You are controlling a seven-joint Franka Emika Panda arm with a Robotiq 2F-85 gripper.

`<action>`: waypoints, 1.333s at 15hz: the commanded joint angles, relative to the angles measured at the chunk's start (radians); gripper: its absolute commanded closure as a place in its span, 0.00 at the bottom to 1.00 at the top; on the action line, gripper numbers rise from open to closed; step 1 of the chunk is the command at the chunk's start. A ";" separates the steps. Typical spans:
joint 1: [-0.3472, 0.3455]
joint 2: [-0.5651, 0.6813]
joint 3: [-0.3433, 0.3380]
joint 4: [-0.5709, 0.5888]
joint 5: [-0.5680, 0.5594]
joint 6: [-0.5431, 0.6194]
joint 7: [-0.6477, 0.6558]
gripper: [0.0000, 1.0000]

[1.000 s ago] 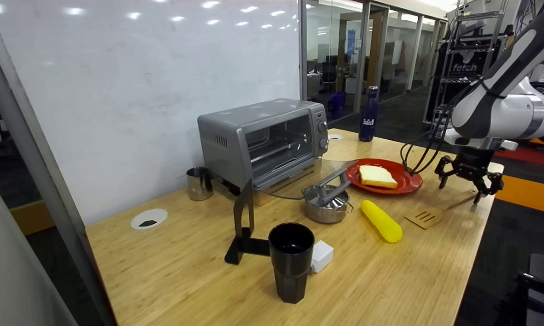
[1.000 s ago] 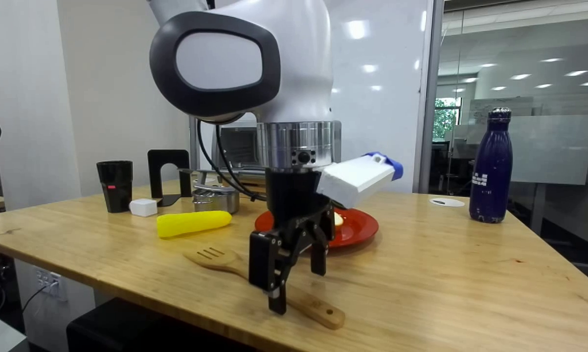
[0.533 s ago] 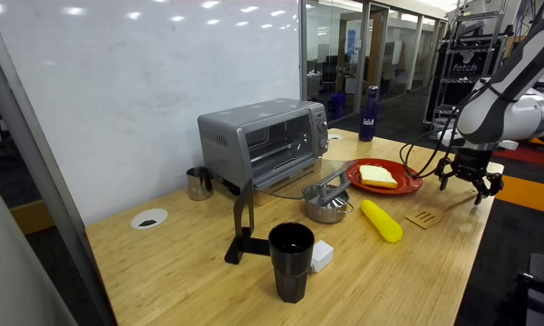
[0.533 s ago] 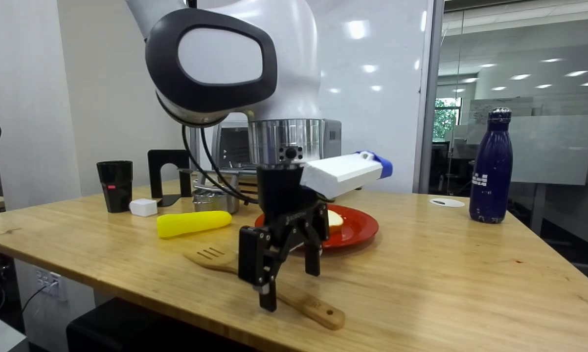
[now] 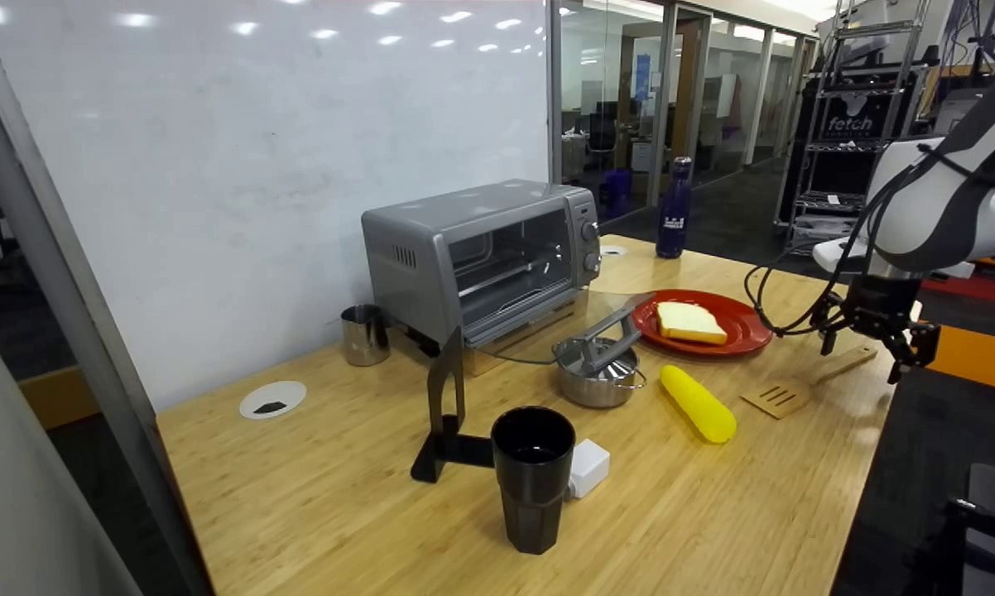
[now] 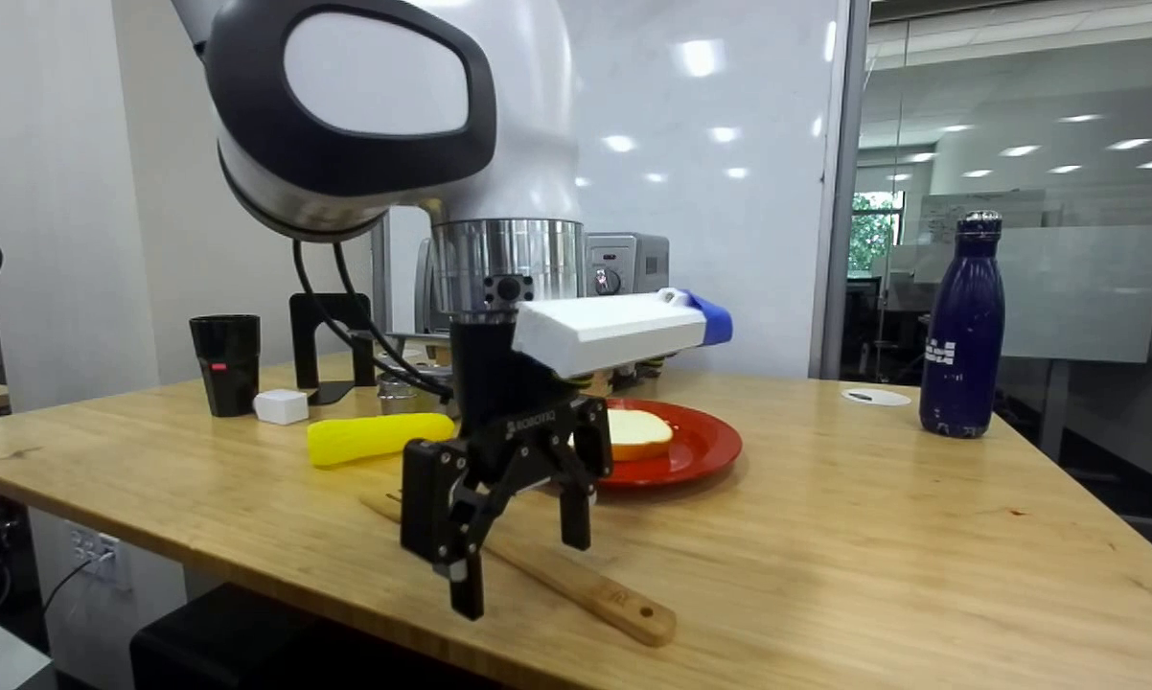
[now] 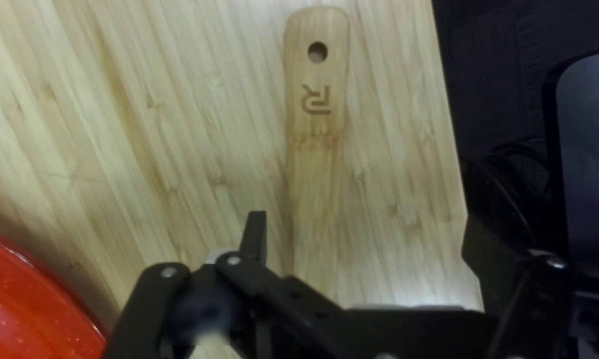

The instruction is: Open the oven, use the spatula to put the slice of bread in the oven, the close the oven

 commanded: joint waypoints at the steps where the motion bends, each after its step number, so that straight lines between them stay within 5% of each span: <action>1: -0.051 -0.042 0.013 -0.037 -0.063 0.022 0.029 0.00; 20: -0.091 0.030 0.065 0.060 0.008 -0.002 -0.022 0.00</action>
